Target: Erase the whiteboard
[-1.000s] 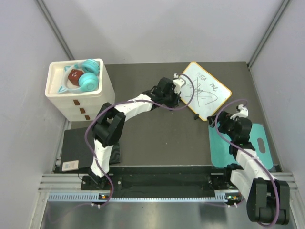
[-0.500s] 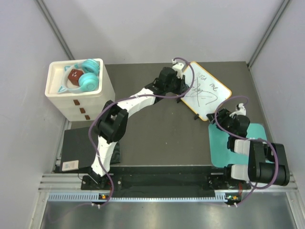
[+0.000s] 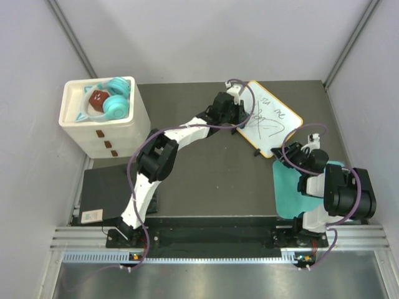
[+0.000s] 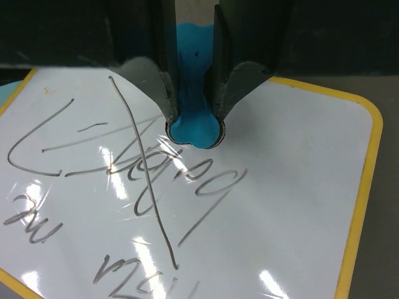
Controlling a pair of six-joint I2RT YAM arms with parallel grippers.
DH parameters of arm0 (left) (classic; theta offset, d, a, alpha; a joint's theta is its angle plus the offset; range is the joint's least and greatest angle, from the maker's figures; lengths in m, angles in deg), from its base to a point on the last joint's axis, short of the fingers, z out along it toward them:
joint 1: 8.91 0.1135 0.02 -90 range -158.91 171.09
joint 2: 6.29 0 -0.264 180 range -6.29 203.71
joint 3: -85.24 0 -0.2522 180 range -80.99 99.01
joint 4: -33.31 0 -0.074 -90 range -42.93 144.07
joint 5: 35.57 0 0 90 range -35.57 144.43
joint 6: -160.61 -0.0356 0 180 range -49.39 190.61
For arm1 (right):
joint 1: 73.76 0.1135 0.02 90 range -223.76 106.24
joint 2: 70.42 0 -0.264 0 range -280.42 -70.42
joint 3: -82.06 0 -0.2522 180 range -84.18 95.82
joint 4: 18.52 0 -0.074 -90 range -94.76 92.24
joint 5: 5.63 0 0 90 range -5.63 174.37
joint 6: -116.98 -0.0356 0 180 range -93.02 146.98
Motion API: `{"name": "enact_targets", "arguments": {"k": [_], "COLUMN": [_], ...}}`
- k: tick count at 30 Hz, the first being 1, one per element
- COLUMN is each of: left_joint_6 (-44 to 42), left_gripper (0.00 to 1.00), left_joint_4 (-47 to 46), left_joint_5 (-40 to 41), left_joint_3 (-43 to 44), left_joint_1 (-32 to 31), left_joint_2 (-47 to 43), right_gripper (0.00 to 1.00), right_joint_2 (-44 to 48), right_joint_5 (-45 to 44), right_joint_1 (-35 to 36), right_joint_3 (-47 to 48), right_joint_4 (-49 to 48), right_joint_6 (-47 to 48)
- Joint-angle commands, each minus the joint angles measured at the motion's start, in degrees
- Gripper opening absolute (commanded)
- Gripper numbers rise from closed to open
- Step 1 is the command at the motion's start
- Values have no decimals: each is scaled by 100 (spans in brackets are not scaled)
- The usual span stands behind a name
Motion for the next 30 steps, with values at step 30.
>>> {"name": "enact_targets", "arguments": {"k": [30], "left_joint_6": [335], "left_gripper": [0], "left_joint_4": [-977], "left_joint_5": [-599], "left_joint_3": [509], "left_joint_1": [-1067], "left_joint_2": [1156], "right_gripper": [0], "right_joint_2": [-500], "right_joint_5": [376], "right_joint_1": [-130], "right_joint_3": [872], "right_joint_4": [598], "right_joint_6": [-16]}}
